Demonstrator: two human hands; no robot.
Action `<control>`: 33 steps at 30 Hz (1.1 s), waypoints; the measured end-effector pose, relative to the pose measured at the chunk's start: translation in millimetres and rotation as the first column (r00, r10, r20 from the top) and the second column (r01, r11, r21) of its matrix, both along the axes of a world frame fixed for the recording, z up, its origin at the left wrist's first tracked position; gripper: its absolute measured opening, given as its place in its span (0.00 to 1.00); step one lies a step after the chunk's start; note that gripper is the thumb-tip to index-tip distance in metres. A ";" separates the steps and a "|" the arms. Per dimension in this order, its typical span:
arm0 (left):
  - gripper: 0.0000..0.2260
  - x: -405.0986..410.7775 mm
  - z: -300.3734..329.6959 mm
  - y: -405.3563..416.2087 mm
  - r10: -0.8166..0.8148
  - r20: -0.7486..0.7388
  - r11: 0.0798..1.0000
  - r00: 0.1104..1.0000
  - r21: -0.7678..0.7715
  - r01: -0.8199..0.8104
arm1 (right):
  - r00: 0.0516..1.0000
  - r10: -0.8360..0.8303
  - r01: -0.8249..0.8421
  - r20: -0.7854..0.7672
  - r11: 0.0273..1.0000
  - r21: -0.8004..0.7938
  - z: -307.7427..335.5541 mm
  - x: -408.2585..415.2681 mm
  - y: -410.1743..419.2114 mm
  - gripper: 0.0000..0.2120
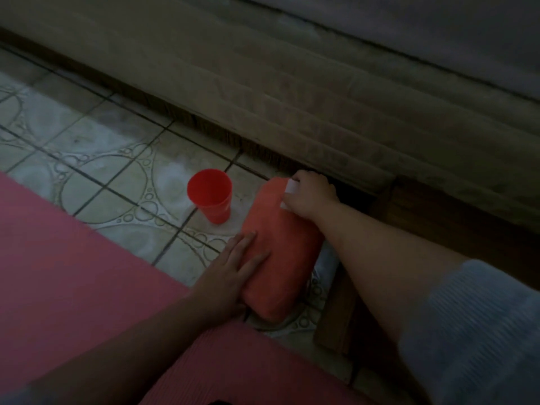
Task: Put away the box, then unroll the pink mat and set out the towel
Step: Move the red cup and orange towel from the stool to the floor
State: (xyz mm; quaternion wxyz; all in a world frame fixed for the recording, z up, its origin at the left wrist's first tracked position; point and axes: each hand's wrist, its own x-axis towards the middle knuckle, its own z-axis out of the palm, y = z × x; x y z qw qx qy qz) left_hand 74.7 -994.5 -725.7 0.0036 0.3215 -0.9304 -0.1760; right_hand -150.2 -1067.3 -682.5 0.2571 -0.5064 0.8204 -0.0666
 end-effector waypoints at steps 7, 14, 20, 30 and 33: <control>0.46 -6.1 -7.5 -3.5 -0.019 -0.035 0.999 0.999 -0.050 0.018 | 0.996 0.036 -0.032 -0.075 0.998 0.056 2.7 -4.8 11.1 0.28; 0.54 5.0 -4.7 -11.0 0.013 -0.208 0.972 0.978 0.233 0.036 | 0.895 -0.443 0.447 0.056 0.889 -0.104 -7.3 18.7 52.7 0.34; 0.52 -18.4 1.1 -21.2 0.347 -0.263 0.863 0.900 0.465 -0.197 | 0.612 -0.701 0.750 0.366 0.661 0.010 -19.8 49.3 75.2 0.39; 0.38 -38.4 -9.7 -47.5 0.619 -0.153 0.649 0.771 0.652 -0.392 | 0.447 -0.801 0.782 0.398 0.566 0.261 -27.1 57.2 89.7 0.34; 0.33 -44.9 -9.9 -49.6 0.636 -0.145 0.635 0.758 0.657 -0.407 | 0.418 -0.812 0.753 0.409 0.561 0.344 -25.6 54.6 88.2 0.37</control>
